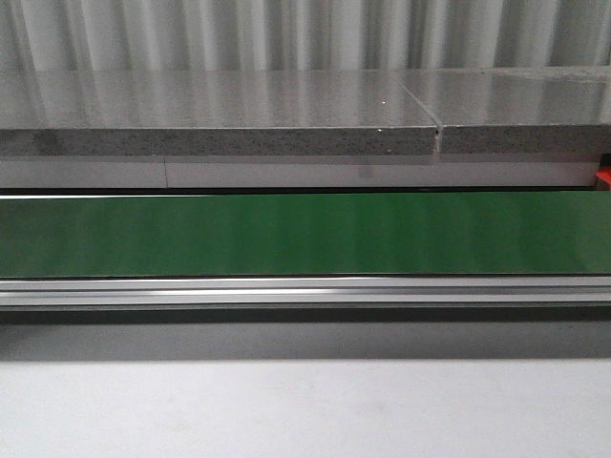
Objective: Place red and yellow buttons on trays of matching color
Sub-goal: 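Set the red button on the belt and open the left gripper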
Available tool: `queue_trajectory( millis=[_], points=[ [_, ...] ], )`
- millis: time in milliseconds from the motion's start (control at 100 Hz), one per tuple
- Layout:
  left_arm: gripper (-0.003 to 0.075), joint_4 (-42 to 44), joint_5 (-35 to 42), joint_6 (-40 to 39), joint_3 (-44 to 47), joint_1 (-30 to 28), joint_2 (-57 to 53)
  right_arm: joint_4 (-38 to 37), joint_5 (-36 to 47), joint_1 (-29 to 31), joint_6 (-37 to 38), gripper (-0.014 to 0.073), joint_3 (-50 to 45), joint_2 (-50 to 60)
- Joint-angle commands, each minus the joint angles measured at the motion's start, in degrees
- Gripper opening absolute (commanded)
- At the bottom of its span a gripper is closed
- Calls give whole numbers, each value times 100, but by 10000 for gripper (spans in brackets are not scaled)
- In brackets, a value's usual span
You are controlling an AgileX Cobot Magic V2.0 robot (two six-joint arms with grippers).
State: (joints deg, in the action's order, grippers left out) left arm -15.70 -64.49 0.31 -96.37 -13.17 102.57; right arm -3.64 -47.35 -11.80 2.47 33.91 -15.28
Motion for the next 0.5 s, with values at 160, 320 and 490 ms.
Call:
queue_trajectory(
  millis=[160, 320, 490],
  points=[
    [542, 788, -292, -854, -185, -504, -117, -2, 416, -2, -46, -69, 144, -55],
    [542, 799, -380, -904, -185, -832, 102, -2, 416, -2, -46, -69, 144, -55],
    [542, 1055, -380, -940, -185, -1109, 302, -2, 416, -2, -46, -69, 144, -55]
  ],
)
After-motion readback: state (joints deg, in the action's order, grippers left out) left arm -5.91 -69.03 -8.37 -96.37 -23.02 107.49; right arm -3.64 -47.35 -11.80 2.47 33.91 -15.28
